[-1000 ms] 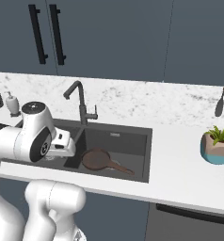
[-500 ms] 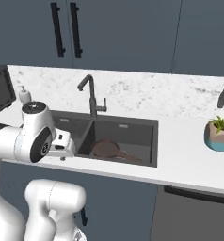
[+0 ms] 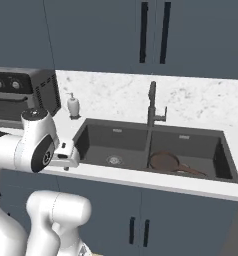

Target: Pick the pan and sponge and place them into the sink. Then turn on the water.

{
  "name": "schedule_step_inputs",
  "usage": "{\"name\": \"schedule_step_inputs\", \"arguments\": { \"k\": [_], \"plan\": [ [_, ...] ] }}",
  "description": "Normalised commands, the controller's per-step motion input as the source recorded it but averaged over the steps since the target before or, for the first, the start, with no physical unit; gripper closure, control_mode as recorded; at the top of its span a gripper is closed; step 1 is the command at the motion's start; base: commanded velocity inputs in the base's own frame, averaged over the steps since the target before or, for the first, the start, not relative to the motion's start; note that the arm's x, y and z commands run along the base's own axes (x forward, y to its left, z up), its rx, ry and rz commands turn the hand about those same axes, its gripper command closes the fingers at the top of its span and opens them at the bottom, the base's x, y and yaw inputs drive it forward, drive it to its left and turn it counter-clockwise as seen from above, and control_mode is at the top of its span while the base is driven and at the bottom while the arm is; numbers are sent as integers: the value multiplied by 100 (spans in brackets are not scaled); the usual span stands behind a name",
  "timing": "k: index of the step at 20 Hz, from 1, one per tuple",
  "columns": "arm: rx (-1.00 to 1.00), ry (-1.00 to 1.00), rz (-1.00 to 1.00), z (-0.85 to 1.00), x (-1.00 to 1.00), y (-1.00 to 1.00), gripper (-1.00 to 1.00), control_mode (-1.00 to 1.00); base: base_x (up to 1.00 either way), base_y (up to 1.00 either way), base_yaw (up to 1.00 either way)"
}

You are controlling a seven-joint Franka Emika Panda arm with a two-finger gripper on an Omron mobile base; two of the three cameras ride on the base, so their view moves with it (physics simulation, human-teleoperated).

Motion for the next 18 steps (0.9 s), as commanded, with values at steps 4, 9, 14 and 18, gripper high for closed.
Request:
{"name": "schedule_step_inputs", "arguments": {
  "k": [4,9,14,18],
  "plan": [
    [0,0,0,0,0,0,-100,100,26,84,0],
    [0,0,0,0,0,0,-100,100,38,14,0],
    [0,0,0,0,0,0,-100,100,57,0,0],
    [0,0,0,0,0,0,-100,100,45,11,0]
  ]
}}
